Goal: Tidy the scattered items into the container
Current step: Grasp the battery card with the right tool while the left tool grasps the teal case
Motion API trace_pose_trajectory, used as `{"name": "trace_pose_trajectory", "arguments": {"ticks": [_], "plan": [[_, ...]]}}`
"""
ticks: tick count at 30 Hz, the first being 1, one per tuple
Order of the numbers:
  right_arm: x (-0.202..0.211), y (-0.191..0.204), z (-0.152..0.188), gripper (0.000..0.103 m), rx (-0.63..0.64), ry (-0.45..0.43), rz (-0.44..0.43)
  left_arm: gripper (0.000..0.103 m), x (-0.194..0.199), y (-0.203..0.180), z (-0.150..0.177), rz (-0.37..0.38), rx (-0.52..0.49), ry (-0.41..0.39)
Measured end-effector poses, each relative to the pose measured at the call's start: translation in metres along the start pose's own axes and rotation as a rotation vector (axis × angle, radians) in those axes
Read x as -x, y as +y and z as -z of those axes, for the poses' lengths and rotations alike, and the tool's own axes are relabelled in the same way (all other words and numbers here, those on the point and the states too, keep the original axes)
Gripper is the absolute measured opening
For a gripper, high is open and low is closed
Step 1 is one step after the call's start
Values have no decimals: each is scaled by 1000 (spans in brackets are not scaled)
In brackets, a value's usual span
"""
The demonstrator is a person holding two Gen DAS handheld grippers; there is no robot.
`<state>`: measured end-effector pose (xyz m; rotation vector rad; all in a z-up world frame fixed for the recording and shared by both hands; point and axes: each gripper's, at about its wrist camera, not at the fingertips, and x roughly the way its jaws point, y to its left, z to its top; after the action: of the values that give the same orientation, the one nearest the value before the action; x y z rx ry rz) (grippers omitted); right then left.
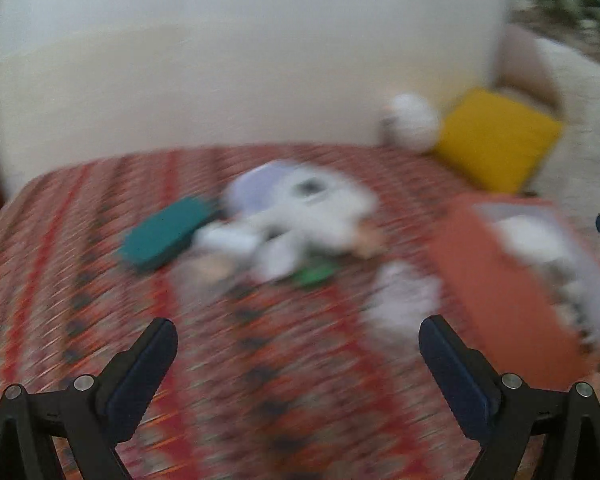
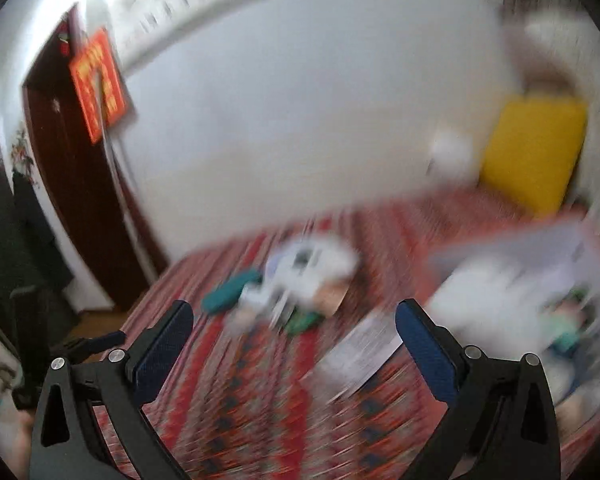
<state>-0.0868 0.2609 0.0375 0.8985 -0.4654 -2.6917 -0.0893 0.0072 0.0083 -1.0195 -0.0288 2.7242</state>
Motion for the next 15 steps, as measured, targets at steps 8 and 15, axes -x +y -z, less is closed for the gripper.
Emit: {"name": "trace_pose_trajectory", "arguments": {"ticks": [8, 15], "plan": [[-123, -51, 53, 103, -358, 272, 247, 100, -65, 68, 8, -82, -9, 102], [-177, -76, 50, 103, -438, 323, 313, 100, -145, 109, -40, -87, -7, 165]]}}
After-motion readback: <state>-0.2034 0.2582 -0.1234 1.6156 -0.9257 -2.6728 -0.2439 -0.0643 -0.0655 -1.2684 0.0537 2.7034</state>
